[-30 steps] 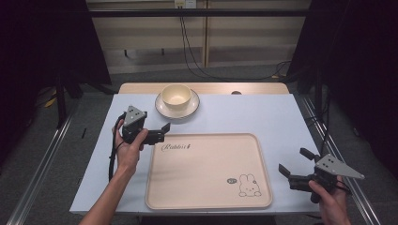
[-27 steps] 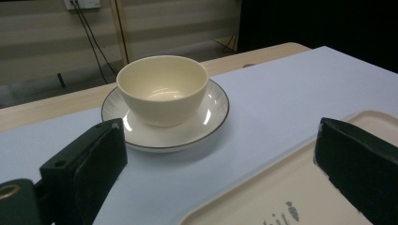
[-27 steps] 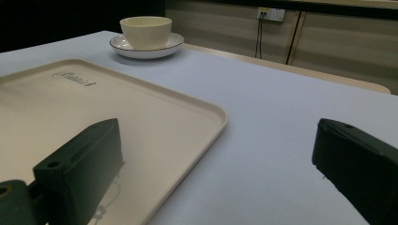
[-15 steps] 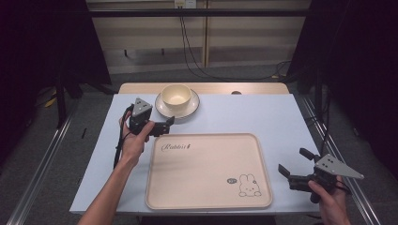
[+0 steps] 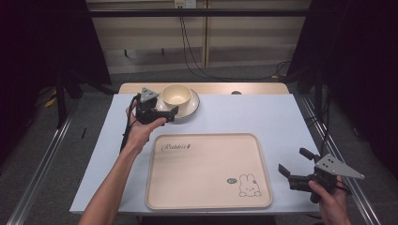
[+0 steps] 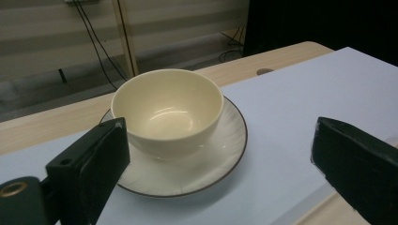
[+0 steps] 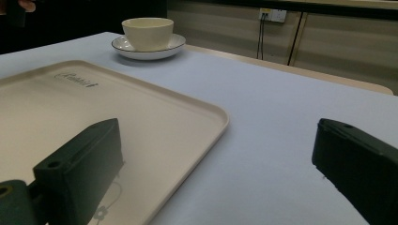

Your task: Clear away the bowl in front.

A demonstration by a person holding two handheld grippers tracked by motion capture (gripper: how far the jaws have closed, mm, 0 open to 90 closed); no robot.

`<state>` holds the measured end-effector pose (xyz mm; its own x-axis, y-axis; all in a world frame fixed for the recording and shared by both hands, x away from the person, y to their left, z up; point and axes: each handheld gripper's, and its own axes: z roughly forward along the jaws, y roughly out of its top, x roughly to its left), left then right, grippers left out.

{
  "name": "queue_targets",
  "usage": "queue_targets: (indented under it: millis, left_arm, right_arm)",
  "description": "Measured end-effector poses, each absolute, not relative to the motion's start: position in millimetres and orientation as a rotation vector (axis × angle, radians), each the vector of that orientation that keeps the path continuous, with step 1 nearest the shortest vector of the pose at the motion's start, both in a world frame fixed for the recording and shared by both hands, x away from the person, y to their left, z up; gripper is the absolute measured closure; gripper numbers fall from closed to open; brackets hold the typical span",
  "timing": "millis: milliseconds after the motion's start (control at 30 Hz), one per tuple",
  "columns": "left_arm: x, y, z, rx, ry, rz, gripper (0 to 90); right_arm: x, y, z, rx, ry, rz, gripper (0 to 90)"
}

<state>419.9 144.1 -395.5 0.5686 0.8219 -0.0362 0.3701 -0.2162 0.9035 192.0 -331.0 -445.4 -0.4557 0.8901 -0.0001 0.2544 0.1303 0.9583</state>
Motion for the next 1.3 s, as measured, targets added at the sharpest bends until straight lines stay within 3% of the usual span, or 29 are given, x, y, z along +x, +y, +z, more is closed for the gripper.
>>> queue_targets:
  millis: [733,1033,1067,1300]
  left_arm:
    - [474,138,-399,1.844,1.082,0.632,6.3]
    - [502,125,-405,1.916,1.187,0.592,10.5]
    - [507,126,-407,1.938,1.191,0.584,15.5]
    - [523,131,-424,1.996,1.25,0.539,12.6]
  right_arm:
    - [192,-331,-445,1.102,1.803,1.347,2.0]
    - [192,-331,-446,1.101,1.801,1.343,2.0]
    - [192,-331,-446,1.101,1.802,1.35,2.0]
    - [192,-331,-446,1.095,1.811,1.355,2.1]
